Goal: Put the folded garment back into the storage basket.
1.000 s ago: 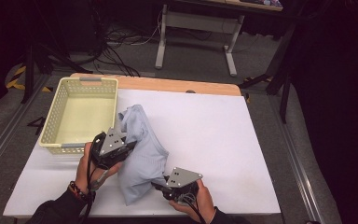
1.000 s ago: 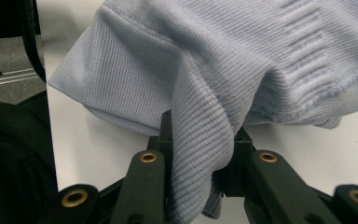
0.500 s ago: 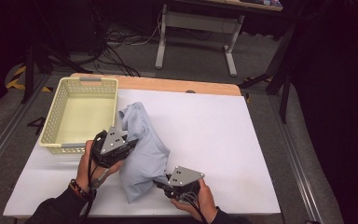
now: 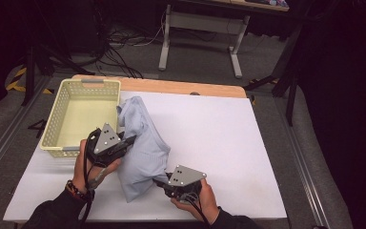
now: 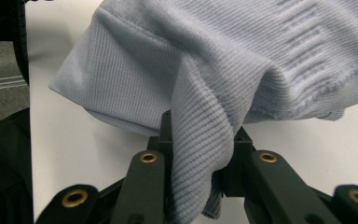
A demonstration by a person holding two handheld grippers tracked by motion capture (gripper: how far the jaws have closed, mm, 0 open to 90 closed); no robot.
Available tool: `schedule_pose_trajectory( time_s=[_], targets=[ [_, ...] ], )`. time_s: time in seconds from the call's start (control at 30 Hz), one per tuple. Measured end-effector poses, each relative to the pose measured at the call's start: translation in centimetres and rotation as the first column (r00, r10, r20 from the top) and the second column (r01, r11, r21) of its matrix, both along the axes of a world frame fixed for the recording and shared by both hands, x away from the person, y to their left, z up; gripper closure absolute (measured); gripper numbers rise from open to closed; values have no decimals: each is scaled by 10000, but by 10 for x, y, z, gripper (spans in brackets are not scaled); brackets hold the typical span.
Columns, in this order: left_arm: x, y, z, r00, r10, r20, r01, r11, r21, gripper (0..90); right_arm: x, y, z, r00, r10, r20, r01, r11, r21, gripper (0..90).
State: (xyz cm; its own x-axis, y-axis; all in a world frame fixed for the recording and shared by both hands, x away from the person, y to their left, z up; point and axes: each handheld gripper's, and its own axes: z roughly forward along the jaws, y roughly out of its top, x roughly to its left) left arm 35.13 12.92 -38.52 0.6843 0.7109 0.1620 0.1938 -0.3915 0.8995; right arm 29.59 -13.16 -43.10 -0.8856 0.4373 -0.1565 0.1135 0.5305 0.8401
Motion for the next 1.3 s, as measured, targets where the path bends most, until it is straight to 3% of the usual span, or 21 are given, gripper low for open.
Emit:
schedule_pose_trajectory(
  time_s=[0.33, 0.87, 1.1, 1.3],
  targets=[
    [3, 19, 8, 9991, 376, 173, -372, 9990, -253, 733, 7, 18, 8, 9988, 274, 406, -276, 9996, 50, 742],
    [5, 35, 17, 9981, 535, 316, -526, 9982, -285, 734, 13, 35, 13, 9958, 565, 725, -575, 9983, 117, 742],
    [11, 46, 26, 9973, 675, 289, -657, 9961, -583, 734, 26, 38, 19, 9958, 511, 764, -541, 9978, 382, 742],
    [19, 56, 33, 9966, 815, 157, -804, 9951, -582, 734, 36, 48, 27, 9942, 627, 877, -671, 9966, 484, 743]
  ],
)
